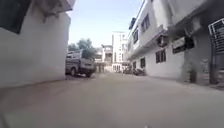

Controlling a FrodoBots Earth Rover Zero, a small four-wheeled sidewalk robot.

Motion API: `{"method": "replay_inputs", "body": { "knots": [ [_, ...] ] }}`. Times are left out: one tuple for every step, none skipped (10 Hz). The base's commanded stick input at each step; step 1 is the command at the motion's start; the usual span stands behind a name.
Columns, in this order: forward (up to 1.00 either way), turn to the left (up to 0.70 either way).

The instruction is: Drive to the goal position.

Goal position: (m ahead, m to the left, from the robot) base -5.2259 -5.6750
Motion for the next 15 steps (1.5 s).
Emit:
{"method": "replay_inputs", "body": {
  "knots": [
    [1.00,0.00],
    [1.00,0.00],
    [1.00,-0.12],
    [1.00,-0.40],
    [1.00,-0.27],
    [1.00,0.00],
    [1.00,0.00],
    [1.00,0.00],
    [1.00,0.00],
    [1.00,0.00],
    [1.00,0.00],
    [1.00,0.00],
    [1.00,0.00],
    [1.00,0.00],
    [1.00,0.00]
  ]
}}
